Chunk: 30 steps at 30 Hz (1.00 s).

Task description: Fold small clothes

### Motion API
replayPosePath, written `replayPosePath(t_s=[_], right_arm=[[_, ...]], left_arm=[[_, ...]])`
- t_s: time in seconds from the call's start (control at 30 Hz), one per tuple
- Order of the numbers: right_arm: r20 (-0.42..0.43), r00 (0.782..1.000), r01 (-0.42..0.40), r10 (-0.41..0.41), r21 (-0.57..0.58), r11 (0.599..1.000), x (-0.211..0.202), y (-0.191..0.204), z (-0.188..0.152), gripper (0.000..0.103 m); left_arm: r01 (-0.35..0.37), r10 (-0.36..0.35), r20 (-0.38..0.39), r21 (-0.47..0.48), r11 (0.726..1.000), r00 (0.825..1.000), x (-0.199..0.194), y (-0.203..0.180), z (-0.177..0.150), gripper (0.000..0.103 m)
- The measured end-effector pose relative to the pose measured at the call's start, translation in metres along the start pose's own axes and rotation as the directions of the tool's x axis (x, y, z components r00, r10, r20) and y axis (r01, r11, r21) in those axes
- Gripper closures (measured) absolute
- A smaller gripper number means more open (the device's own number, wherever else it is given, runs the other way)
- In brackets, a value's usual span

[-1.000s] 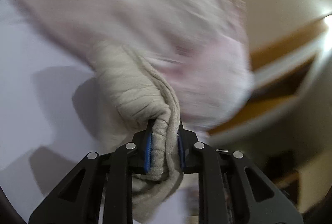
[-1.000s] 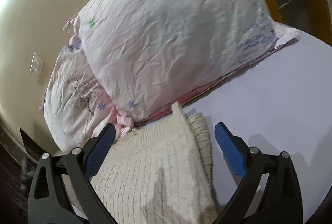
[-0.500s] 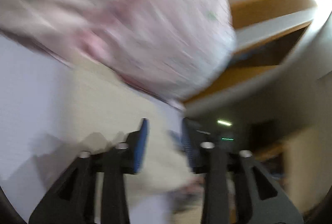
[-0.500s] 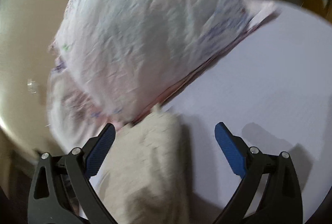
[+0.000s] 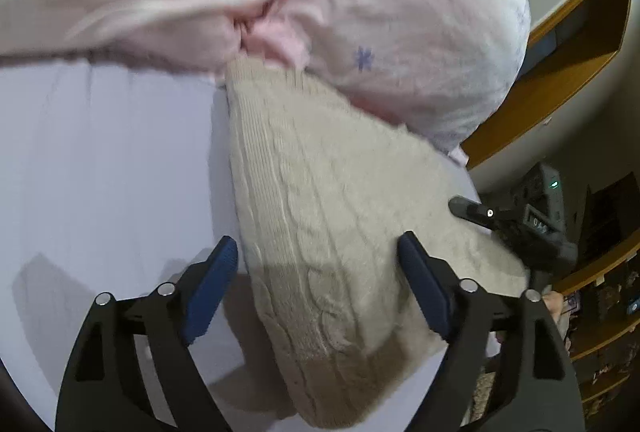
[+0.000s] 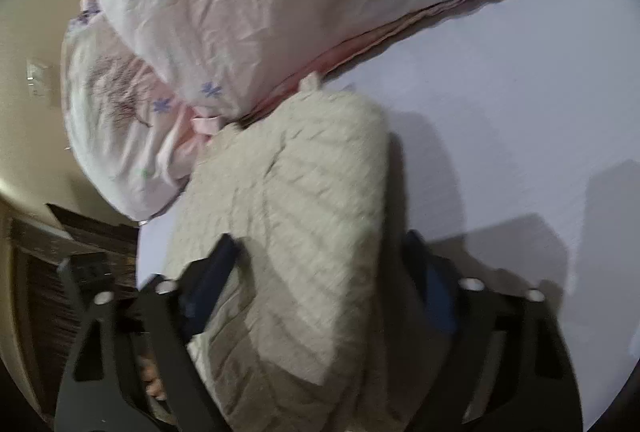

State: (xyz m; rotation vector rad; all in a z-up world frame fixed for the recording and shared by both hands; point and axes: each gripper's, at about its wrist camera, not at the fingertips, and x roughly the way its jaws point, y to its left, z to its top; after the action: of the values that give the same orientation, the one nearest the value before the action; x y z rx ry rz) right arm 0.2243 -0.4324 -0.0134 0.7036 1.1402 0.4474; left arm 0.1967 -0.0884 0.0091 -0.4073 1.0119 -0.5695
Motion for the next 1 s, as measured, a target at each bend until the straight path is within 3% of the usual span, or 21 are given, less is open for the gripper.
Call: replayPosePath(t_s=[0.07, 0.13, 0.2, 0.23, 0.33, 0.4, 0.47, 0.5, 0.57, 0.63, 0.67, 0.7, 0.73, 0.8, 0.87, 1.0], right_arm=[[0.012, 0.999, -0.052, 0.051, 0.037, 0.998, 0.004, -0.004, -0.006, 0.066], [0.037, 0.995, -0.1, 0.098, 0.043, 0.994, 0.005, 0.0, -0.012, 0.07], [0.045, 0.984, -0.171, 0.171, -0.003, 0.985, 0.002, 0.02, -0.018, 0.072], [0.04, 0.981, -0.19, 0.191, -0.029, 0.981, 0.001, 0.029, -0.019, 0.073], [-0.01, 0.977, -0.212, 0.214, -0.191, 0.958, 0.017, 0.081, -0.028, 0.073], [-0.013, 0.994, -0.106, 0.107, -0.29, 0.951, 0.035, 0.105, -0.032, 0.066], [0.047, 0.992, 0.127, -0.118, -0.339, 0.932, 0.055, 0.118, -0.032, 0.054], [0.081, 0.989, 0.144, -0.126, -0.296, 0.944, 0.051, 0.114, -0.029, 0.05], [0.117, 0.993, 0.047, -0.026, -0.183, 0.982, 0.036, 0.099, -0.023, 0.038], [0.117, 0.993, -0.017, 0.032, -0.126, 0.992, 0.029, 0.092, -0.02, 0.034], [0.091, 0.995, -0.028, 0.04, -0.129, 0.991, 0.033, 0.092, -0.02, 0.05], [0.056, 0.998, -0.03, 0.038, -0.148, 0.989, 0.039, 0.093, -0.023, 0.075], [0.036, 0.999, 0.038, -0.031, -0.197, 0.98, 0.05, 0.099, -0.025, 0.085], [0.102, 0.991, 0.105, -0.085, -0.217, 0.97, 0.056, 0.107, -0.022, 0.091], [0.22, 0.957, 0.232, -0.188, -0.198, 0.952, 0.051, 0.107, -0.009, 0.093], [0.294, 0.918, 0.341, -0.267, -0.239, 0.909, 0.037, 0.129, -0.02, 0.082]], left_arm=[[0.007, -0.008, 0.022, 0.025, 1.0, 1.0, 0.006, -0.003, -0.003, 0.025], [0.022, -0.022, 0.003, 0.016, 1.0, 1.0, -0.001, 0.001, -0.002, 0.047], [0.066, -0.066, -0.004, 0.019, 0.998, 0.998, -0.021, 0.009, 0.001, 0.059], [0.079, -0.08, 0.007, 0.034, 0.996, 0.997, -0.037, 0.014, 0.001, 0.059], [-0.013, 0.002, 0.092, 0.111, 0.994, 0.996, -0.079, 0.024, 0.0, 0.057], [-0.12, 0.107, 0.108, 0.121, 0.985, 0.988, -0.093, 0.042, 0.002, 0.052], [-0.213, 0.203, 0.111, 0.089, 0.973, 0.973, -0.092, 0.056, 0.001, 0.047], [-0.201, 0.194, 0.114, 0.059, 0.978, 0.974, -0.095, 0.065, -0.002, 0.043], [-0.198, 0.189, 0.137, 0.052, 0.979, 0.972, -0.101, 0.067, -0.007, 0.039], [-0.222, 0.211, 0.14, 0.066, 0.973, 0.967, -0.099, 0.065, -0.008, 0.034], [-0.228, 0.217, 0.133, 0.07, 0.971, 0.967, -0.096, 0.065, -0.008, 0.033], [-0.225, 0.215, 0.125, 0.069, 0.972, 0.969, -0.091, 0.065, -0.007, 0.033], [-0.224, 0.215, 0.122, 0.065, 0.972, 0.969, -0.087, 0.066, -0.008, 0.033], [-0.219, 0.211, 0.121, 0.06, 0.974, 0.97, -0.085, 0.067, -0.009, 0.032], [-0.214, 0.205, 0.126, 0.061, 0.975, 0.971, -0.081, 0.062, -0.012, 0.031], [-0.287, 0.263, 0.185, 0.113, 0.951, 0.947, -0.1, 0.05, -0.025, 0.032]])
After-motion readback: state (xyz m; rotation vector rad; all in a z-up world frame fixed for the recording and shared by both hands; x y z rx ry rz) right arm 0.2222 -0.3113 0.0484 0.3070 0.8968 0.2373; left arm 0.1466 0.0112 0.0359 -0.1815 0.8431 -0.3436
